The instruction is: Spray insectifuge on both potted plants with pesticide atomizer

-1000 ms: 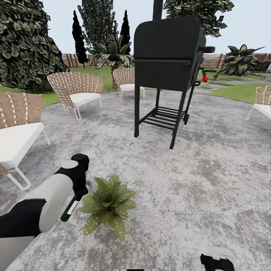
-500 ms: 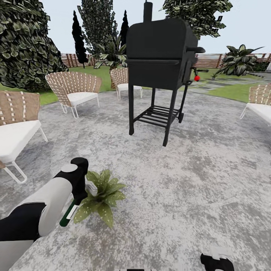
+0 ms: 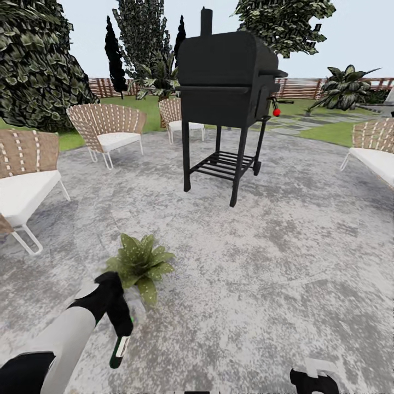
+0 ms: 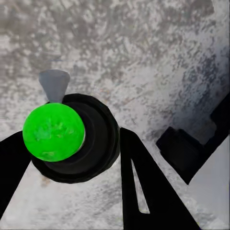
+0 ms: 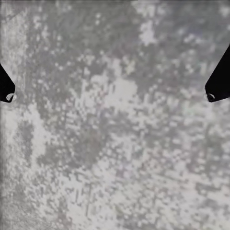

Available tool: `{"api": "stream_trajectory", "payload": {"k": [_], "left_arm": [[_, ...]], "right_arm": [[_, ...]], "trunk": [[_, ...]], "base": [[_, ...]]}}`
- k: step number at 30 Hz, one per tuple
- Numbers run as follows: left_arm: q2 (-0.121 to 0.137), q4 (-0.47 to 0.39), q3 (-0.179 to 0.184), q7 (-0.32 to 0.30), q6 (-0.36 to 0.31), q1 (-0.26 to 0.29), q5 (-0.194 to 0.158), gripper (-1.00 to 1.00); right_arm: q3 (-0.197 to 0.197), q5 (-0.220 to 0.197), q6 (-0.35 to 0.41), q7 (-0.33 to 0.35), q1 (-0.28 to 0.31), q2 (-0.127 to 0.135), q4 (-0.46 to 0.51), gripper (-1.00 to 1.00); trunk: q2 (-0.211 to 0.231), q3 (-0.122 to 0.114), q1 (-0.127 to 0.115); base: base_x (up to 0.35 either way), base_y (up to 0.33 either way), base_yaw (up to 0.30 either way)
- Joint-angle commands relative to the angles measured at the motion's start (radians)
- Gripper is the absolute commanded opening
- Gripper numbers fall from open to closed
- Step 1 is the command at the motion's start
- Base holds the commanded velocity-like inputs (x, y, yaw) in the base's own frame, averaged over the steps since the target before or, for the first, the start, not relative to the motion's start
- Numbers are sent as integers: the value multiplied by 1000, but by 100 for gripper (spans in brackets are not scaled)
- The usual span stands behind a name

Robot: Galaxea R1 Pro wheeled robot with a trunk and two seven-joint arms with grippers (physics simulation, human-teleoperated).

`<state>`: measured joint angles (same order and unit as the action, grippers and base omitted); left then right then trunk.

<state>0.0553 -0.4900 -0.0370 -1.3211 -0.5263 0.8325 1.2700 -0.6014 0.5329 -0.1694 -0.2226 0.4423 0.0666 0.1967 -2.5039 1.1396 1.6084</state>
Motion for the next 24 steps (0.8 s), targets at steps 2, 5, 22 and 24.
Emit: {"api": "stream_trajectory", "payload": {"k": [2,5,22,24], "left_arm": [[15,3,-3,62,52,-40,-118,-100],[30,8,-3,88,175,-72,-226,-100],[14,9,8,139,435,-71,-422,-100],[-6,7,11,129,434,-67,-416,-100]], "right_arm": [[-6,9,-5,-2,1,0,-1,100],[10,10,-4,8,1,4,1,100],[566,65,6,953,84,4,450,100],[575,63,7,1056,95,1,525,100]], "trunk": [[0,1,0],[0,1,0],[0,1,0],[0,1,0]], "base": [[-20,-4,0],[-4,-1,0],[0,0,0],[0,0,0]]}}
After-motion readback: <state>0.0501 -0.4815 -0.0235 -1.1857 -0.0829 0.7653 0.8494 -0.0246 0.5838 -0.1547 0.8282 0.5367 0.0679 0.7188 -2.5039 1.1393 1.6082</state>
